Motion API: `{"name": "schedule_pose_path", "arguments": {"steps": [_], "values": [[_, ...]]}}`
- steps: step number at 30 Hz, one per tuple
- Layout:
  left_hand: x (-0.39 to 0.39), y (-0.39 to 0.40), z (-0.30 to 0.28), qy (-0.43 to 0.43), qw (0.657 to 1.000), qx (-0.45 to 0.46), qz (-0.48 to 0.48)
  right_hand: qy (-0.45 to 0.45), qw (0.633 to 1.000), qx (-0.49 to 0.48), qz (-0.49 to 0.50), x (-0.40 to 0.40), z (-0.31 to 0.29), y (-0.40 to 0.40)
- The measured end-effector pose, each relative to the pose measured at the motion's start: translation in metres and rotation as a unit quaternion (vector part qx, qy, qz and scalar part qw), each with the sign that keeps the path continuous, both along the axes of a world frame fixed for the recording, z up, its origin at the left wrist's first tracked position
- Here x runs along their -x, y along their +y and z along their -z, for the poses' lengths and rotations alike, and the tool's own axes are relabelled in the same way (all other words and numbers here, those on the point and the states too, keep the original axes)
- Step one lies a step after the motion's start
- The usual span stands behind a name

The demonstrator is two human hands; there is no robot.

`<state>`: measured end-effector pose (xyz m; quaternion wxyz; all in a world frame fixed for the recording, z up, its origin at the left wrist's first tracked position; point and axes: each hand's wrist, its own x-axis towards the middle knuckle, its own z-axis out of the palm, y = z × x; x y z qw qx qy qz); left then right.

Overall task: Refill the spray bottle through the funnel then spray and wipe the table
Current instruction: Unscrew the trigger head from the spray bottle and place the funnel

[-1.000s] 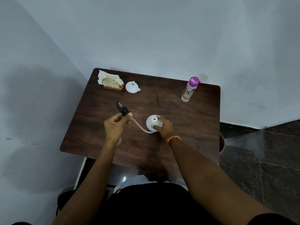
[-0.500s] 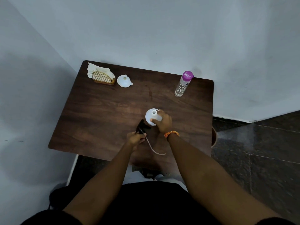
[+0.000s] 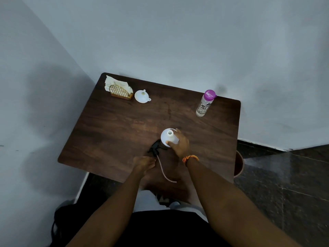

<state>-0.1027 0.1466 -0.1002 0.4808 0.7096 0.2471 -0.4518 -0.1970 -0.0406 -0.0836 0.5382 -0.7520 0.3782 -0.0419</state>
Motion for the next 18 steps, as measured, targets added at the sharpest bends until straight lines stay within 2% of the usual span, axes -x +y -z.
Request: {"name": "schedule_pose_path", "arguments": {"steps": [3, 5, 11, 14, 18], "values": [[-0.007, 0.001, -0.008, -0.099, 0.986, -0.117, 0.072, -0.005, 0.999, -0.007, -0.031, 0.012, 0.011, -0.005], [-0.017, -0.002, -0.016, -0.178, 0.967, -0.157, 0.098, 0.005, 0.999, -0.024, -0.044, 0.023, 0.015, -0.015], [-0.090, -0.047, -0.029, -0.289, 0.936, -0.156, 0.130, 0.037, 0.995, 0.076, -0.051, -0.001, -0.001, -0.066], [-0.141, -0.075, -0.037, -0.333, 0.924, -0.110, 0.153, 0.054, 0.990, 0.113, -0.069, -0.057, -0.020, -0.082], [-0.204, -0.106, -0.035, -0.361, 0.911, -0.097, 0.174, 0.079, 0.985, 0.106, -0.115, -0.143, -0.033, -0.088]]}}
